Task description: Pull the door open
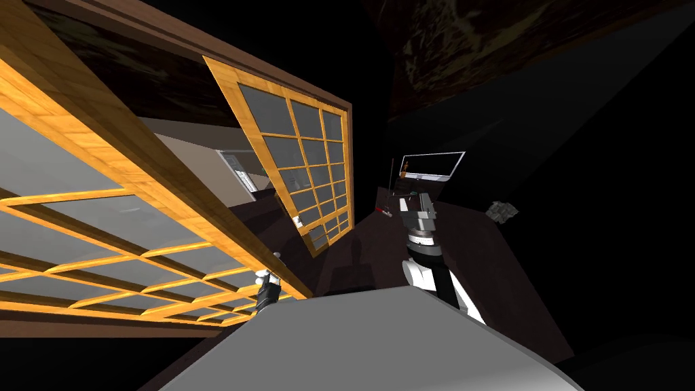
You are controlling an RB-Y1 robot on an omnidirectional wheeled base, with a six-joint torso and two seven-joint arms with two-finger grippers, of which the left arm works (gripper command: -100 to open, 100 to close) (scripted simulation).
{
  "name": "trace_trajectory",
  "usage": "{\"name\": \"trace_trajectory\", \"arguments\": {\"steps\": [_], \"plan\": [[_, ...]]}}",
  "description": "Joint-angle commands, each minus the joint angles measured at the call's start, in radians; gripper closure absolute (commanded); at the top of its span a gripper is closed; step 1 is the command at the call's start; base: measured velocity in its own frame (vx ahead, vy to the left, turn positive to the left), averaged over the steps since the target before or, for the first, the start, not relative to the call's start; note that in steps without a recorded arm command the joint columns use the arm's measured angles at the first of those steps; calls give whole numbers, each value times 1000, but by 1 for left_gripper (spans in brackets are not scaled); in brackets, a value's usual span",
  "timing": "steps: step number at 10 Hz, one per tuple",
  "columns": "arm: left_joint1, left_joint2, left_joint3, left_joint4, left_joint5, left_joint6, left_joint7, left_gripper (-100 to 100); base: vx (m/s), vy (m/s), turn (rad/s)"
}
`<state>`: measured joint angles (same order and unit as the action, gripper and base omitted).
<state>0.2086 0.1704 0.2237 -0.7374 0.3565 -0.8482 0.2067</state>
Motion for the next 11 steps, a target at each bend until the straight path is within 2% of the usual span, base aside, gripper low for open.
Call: {"name": "trace_trajectory", "arguments": {"steps": [1, 3, 4, 5, 7, 8, 11], "plan": [[-5, 18, 2, -4, 19, -5, 36, -100, -84, 43, -85], [-6, 18, -13, -11, 32, -6, 73, -100, -71, 33, -68], [-6, 18, -13, -11, 32, -6, 73, -100, -41, 23, -24], [-8, 19, -30, -20, 49, -6, 118, -100, -68, 58, -90], [-11, 20, -50, -29, 67, -7, 167, -100, -104, 61, -113], [-11, 20, -50, -29, 67, -7, 167, -100, -78, 51, -46], [-15, 21, -82, -45, 97, -8, 249, -100, -91, 43, -72]]}}
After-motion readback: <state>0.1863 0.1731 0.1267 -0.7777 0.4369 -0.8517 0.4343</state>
